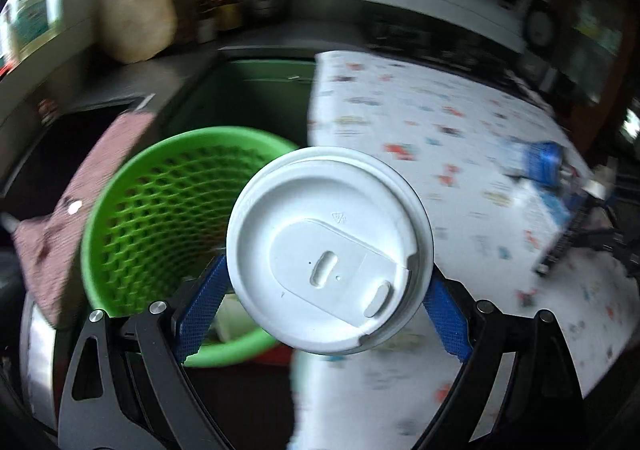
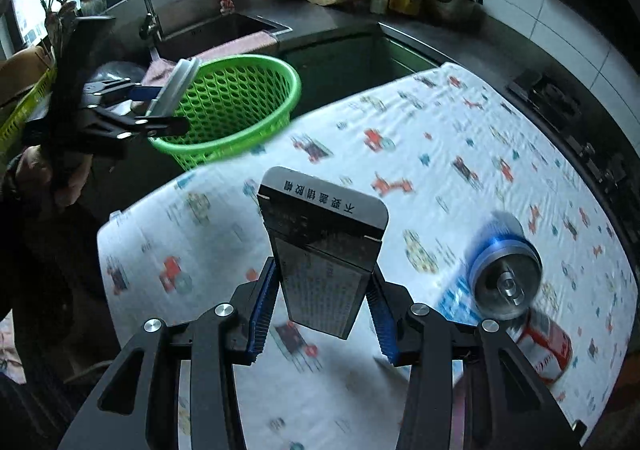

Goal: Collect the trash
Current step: 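Drop the lidded cup into the basket with the left tool while the right tool carries the box over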

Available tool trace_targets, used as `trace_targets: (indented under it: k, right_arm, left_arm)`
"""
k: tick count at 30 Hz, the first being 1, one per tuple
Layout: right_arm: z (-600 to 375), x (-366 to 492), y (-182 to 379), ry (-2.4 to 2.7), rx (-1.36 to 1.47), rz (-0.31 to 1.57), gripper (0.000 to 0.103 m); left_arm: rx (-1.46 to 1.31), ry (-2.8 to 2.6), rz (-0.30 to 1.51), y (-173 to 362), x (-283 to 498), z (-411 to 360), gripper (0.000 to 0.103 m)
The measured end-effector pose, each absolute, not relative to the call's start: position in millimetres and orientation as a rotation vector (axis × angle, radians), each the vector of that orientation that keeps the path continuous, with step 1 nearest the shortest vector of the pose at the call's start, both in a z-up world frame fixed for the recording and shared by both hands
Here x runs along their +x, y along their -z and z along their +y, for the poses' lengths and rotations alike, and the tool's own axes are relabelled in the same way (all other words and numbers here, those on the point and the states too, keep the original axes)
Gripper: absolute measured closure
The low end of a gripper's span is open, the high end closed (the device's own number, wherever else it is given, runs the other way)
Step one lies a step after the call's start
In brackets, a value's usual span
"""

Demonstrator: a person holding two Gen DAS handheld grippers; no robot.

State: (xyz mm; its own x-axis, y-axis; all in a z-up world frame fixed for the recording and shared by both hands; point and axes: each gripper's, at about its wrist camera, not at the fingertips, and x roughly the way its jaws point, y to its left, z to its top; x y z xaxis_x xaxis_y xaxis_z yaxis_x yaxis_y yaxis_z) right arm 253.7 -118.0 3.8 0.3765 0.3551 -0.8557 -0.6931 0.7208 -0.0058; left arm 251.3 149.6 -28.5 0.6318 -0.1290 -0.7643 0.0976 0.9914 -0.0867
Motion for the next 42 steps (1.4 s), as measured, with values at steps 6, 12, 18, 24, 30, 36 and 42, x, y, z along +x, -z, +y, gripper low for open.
trace_targets:
  k: [6,12,18,24,30,36,42]
  right_arm:
    - [-92.3,261.9,-8.7,-0.722,-0.373,0.96,0.06]
    - [-64.8,276.6,-12.3,-0.76,-0.338,0.947,0.06]
    - [-34.0,290.0,-13.7,-0.8,-0.296,0.935,0.06]
    - [-4.9,304.5,-13.8,-0.836,-0.249,0.925,0.06]
    - [26.9,318.8,-12.7,-0.851,-0.21,0.907,0.06]
    - [66.8,329.3,-2.6,-0.873,-0.185,0.912,0.06]
    - [99.1,336.2,13.9,-0.873,-0.192,0.94,0.06]
  left_arm:
    - [-0.087,0.019,0.946,52.4,284.7,195.0,0.013]
    - [-0.135,-0.06,0.995,75.5,297.1,221.8,0.011]
    - [-0.167,-0.082,1.006,85.9,293.5,234.5,0.01]
    - [-0.207,-0.098,1.013,93.9,287.2,246.3,0.007]
    - [-0.22,-0.11,0.982,89.8,267.7,251.8,0.007]
    - [-0.194,-0.122,0.933,75.6,245.9,249.5,0.007]
    - [-0.161,-0.147,0.898,65.5,225.4,249.7,0.007]
